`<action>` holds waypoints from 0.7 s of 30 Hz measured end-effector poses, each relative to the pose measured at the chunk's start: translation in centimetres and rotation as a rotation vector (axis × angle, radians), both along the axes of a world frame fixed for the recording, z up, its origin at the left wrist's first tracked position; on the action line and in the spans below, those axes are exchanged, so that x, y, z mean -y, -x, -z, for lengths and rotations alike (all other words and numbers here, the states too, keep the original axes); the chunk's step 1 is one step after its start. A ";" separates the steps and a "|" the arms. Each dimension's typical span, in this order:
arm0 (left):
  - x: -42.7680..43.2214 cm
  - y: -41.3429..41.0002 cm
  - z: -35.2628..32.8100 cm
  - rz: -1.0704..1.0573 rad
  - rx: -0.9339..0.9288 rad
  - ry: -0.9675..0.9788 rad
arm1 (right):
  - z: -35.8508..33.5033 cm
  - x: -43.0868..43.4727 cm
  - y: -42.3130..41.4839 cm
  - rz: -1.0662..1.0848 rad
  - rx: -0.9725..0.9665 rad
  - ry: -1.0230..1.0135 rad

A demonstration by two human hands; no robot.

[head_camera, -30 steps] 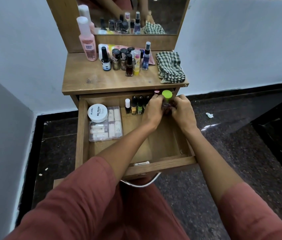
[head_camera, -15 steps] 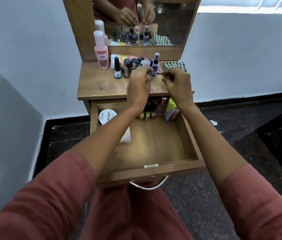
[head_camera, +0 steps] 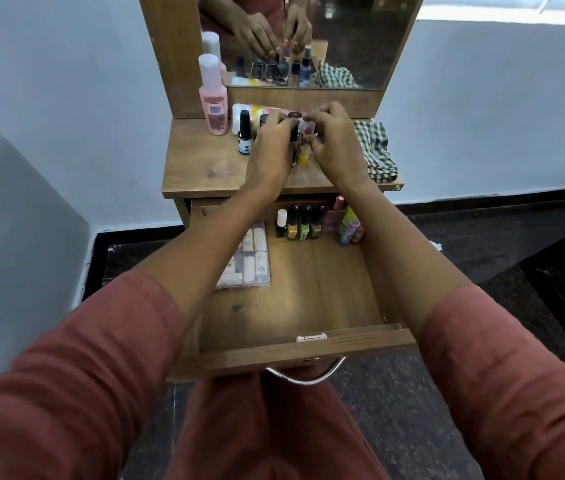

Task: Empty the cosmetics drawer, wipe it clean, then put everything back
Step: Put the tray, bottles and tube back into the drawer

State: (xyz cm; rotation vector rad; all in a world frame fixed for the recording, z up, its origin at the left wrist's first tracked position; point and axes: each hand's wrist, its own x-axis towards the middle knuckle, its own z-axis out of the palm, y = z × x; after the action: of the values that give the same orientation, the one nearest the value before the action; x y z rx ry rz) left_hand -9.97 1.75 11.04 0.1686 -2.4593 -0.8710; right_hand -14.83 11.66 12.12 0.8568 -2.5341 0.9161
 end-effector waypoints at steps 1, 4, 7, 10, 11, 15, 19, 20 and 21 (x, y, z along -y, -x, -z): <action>0.0 -0.1 -0.1 -0.007 -0.002 -0.001 | -0.1 0.0 0.0 -0.001 0.007 0.021; 0.0 -0.6 -0.2 -0.031 -0.009 -0.026 | -0.4 -0.2 -0.2 -0.012 0.045 0.072; -0.1 -1.0 -0.4 -0.029 -0.024 -0.056 | -0.4 -0.8 -0.8 -0.015 0.056 0.096; -0.6 -1.5 -0.4 -0.013 -0.011 -0.100 | -0.7 -1.6 -1.5 -0.013 0.055 0.146; -0.8 -1.7 -0.4 0.000 -0.007 -0.113 | -0.8 -2.0 -1.8 -0.011 0.052 0.151; -1.8 -2.9 -0.4 0.049 0.007 -0.147 | -1.3 -3.7 -3.1 -0.022 0.043 0.116; -3.2 -4.2 0.0 0.108 0.028 -0.170 | -1.2 -5.6 -4.5 -0.024 0.084 0.062; -3.6 -4.4 0.3 0.116 0.038 -0.181 | -0.9 -6.0 -4.8 -0.025 0.093 0.047; -3.9 -4.6 0.6 0.117 0.053 -0.187 | -0.6 -6.4 -5.1 -0.027 0.099 0.035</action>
State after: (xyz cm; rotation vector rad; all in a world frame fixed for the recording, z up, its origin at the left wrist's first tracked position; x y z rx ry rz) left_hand -5.37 5.68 10.41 0.1160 -2.4547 -1.1618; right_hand -9.78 18.04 12.71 0.8572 -2.5876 1.0324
